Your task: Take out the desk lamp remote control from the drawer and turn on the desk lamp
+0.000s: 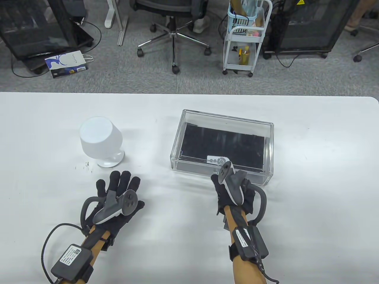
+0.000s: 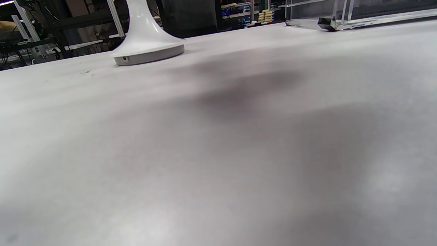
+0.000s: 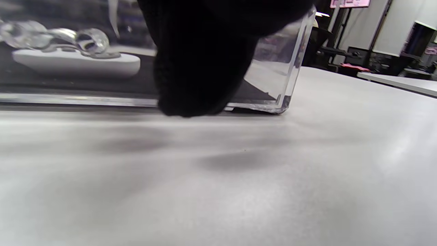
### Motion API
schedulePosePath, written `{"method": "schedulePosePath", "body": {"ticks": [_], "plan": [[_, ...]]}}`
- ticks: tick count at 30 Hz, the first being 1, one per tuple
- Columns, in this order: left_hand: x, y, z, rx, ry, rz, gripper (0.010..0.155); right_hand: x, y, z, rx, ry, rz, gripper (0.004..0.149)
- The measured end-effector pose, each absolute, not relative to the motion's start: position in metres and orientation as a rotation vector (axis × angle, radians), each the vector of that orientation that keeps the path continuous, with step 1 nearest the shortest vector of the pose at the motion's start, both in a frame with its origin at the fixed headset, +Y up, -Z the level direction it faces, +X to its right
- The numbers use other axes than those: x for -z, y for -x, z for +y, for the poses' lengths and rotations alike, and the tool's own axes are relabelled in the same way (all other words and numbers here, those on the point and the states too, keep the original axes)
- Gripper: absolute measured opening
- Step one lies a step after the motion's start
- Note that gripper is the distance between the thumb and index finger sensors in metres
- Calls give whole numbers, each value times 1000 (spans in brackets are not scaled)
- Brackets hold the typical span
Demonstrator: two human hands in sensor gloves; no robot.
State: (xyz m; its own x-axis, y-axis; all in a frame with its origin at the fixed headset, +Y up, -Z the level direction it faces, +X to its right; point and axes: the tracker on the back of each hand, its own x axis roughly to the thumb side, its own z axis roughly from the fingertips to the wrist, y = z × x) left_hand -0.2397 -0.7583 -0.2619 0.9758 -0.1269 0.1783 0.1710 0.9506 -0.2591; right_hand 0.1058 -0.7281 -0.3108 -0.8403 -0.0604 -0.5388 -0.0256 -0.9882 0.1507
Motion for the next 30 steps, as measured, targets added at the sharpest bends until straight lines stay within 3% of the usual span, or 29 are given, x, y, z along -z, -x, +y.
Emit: {"method": "schedulePosePath", "body": {"ticks": [5, 9, 15, 20, 30], "plan": [[266, 241, -758, 145, 276, -157, 77, 324, -98, -739, 2976, -994, -357, 92], [268, 241, -758, 144, 278, -153, 77, 328, -90, -745, 3023, -970, -422, 82], [269, 241, -759, 141, 283, -155, 77, 324, -89, -744, 3026, -917, -354, 77], [267, 240, -757, 141, 279, -158, 77, 305, -83, -742, 3046, -815, -252, 78], [261, 234, -750, 151, 261, -172, 77, 254, -71, -737, 3006, -598, -373, 79]]}}
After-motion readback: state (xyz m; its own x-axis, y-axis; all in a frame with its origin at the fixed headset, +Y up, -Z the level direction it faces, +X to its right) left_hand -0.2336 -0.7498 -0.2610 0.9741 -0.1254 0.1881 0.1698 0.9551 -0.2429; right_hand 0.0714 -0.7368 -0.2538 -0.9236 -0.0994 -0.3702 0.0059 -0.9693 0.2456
